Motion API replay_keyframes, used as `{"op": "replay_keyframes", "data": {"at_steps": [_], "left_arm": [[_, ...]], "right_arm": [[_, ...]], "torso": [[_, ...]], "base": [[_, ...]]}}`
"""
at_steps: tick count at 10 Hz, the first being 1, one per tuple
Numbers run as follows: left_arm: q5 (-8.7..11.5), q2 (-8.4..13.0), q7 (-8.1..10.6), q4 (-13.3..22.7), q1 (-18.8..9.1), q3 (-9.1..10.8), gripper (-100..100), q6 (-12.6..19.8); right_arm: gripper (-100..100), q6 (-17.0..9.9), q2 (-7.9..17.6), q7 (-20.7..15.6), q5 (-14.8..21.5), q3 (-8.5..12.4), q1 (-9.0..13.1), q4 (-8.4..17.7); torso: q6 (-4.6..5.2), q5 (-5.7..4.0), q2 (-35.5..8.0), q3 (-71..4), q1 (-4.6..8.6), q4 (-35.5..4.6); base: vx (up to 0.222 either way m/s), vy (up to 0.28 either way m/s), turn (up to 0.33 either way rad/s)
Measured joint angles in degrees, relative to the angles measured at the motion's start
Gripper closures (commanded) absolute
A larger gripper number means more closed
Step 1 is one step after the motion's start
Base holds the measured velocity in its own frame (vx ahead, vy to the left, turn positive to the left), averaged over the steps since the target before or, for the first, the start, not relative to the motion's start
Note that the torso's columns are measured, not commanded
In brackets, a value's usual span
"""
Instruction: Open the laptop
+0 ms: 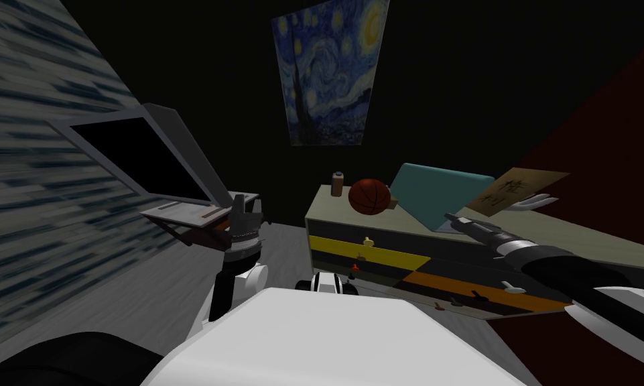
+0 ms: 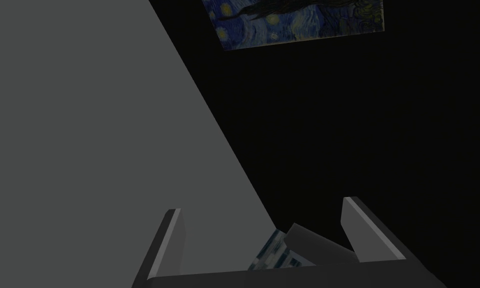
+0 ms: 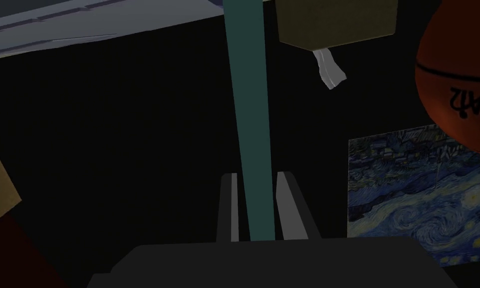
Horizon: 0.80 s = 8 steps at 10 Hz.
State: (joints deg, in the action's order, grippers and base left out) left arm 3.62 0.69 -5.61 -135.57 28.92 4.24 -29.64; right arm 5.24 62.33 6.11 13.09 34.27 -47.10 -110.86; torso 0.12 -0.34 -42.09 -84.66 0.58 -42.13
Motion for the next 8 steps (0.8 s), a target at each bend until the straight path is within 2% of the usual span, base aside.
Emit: {"op": "replay_keyframes", "data": {"at_steps": [2,8], "left_arm": [[0.0,0.0,0.0,0.0,0.0,0.0,0,0.0],[0.0,0.0,0.0,0.0,0.0,0.0,0,0.0]], "right_arm": [[100,0.3,-0.4,1.0,-1.1,-0.2,0.5,0.1],[100,1.9,-3.6,7.5,-7.7,-3.6,3.6,2.3]], "torso": [[-0.12,0.0,0.0,0.0,-0.17,0.1],[0.02,-0.47,0.2,0.0,0.29,0.3]], "base": [[-0.018,-0.042,0.05],[-0.022,-0.057,0.047]]}}
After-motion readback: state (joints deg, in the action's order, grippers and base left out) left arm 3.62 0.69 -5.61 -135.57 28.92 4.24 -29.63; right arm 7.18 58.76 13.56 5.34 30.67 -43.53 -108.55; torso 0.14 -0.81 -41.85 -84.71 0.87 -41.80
